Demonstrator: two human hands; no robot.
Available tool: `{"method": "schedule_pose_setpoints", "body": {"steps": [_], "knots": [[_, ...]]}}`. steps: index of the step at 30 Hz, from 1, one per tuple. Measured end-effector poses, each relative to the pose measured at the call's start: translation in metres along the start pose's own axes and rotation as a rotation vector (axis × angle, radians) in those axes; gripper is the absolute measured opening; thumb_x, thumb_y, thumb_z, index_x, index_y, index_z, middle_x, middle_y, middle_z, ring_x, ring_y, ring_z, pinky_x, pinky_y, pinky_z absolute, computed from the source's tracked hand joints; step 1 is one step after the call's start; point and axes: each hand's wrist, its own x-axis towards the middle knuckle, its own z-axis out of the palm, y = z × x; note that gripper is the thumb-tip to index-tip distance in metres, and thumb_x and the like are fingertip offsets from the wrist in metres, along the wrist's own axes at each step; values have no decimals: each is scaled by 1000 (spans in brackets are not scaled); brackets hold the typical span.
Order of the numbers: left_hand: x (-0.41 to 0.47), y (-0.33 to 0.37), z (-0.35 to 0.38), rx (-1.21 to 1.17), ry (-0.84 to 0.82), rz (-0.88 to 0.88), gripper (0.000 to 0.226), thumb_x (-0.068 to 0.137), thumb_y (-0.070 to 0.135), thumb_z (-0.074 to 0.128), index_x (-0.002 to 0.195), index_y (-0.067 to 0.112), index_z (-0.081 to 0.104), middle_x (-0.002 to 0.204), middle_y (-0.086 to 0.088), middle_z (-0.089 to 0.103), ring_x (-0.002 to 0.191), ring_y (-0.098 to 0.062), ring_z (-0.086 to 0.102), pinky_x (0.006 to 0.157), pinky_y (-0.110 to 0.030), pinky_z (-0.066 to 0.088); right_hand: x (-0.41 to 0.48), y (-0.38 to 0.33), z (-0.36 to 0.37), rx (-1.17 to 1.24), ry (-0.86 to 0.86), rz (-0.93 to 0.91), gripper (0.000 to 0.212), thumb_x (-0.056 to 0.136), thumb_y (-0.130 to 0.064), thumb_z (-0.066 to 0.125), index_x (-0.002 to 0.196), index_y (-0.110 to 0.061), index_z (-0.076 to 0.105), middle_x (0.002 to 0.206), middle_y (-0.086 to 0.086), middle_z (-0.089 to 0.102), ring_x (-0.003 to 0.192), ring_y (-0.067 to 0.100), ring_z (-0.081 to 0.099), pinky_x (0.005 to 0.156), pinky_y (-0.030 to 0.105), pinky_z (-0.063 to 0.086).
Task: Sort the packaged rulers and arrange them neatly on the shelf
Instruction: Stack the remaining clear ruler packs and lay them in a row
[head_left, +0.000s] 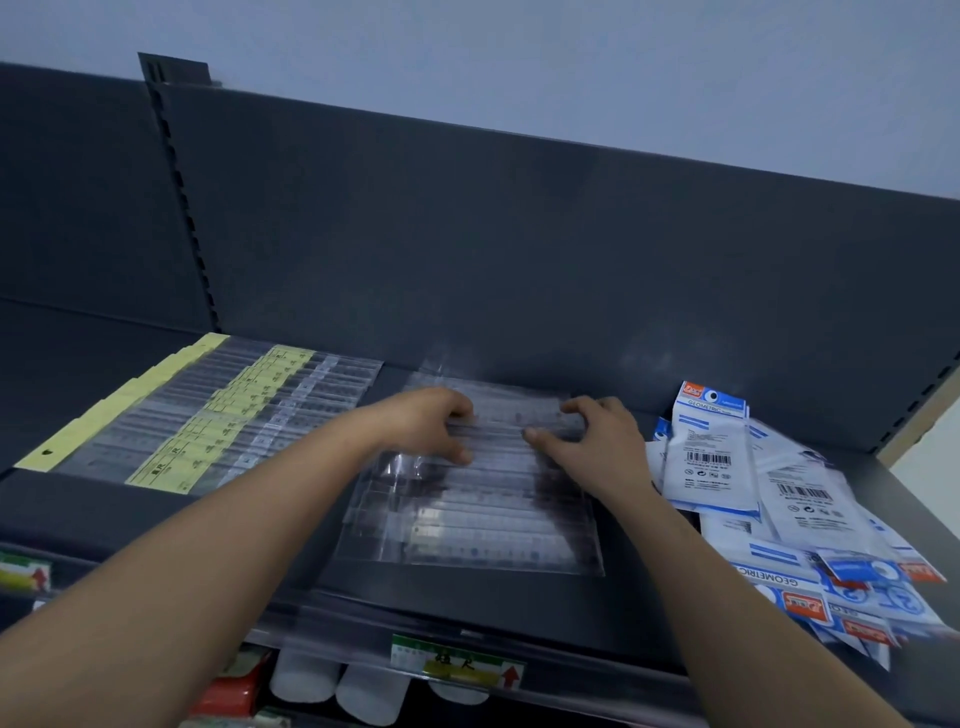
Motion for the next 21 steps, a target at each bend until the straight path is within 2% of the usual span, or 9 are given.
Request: {"method": "schedule_pose_setpoints", "body": {"steps": [2,5,7,8,10,13,16,19,21], "knots": [[1,0,0,-10,8,9,22,80,31,75,87,26,55,81,15,53,75,-8,52,59,-24,35,1,0,2,20,-50,-7,55,74,-60,69,114,-23,65,113,-1,59,112,17,54,94,37,46],[3,-6,1,-22,40,4,26,80,32,75,78,31,49,82,15,51,75,-8,50,60,-24,33,5,-3,1,101,-97,-20,46,78,-51,72,113,-21,65,103,-3,59,95,11,56,82,29,47],[5,-10,0,2,67,-12,26,80,36,74,82,32,48,90,12,51,87,-12,50,70,-26,34,9,-4,1,115,-81,-51,43,79,-44,74,113,-18,65,105,-1,56,94,11,55,81,26,43],[6,-11,-1,51,82,-18,24,81,40,72,90,31,51,98,10,50,97,-14,49,77,-28,33,12,-5,1,119,-71,-61,43,80,-42,74,113,-17,65,107,0,54,97,12,55,83,25,42],[8,-12,0,181,96,-22,36,84,45,66,114,27,55,116,6,46,117,-15,39,92,-33,28,15,-6,3,101,-64,-69,41,81,-39,74,115,-17,65,113,2,52,107,17,53,89,28,42],[10,-13,5,206,81,-4,53,89,43,60,137,27,43,143,9,40,135,-14,31,105,-37,21,17,-4,7,23,-79,-74,39,88,-31,66,124,-17,62,132,6,51,124,23,45,102,35,39],[10,-14,11,190,76,45,47,94,36,56,139,30,44,146,14,41,136,-10,34,108,-36,21,14,-2,11,67,-129,-55,41,95,-19,55,136,-14,53,147,6,44,138,21,37,113,33,29],[9,-13,14,167,99,88,41,96,27,53,137,29,48,146,16,41,136,-9,34,108,-32,20,11,-1,11,191,-66,-5,45,97,-6,43,141,-10,46,151,7,40,142,20,31,115,28,21],[8,-13,16,101,95,116,43,98,23,50,140,26,47,150,13,39,139,-10,33,114,-28,20,11,0,9,242,-74,56,46,98,-6,38,144,-12,43,153,7,37,143,20,30,114,27,21]]}}
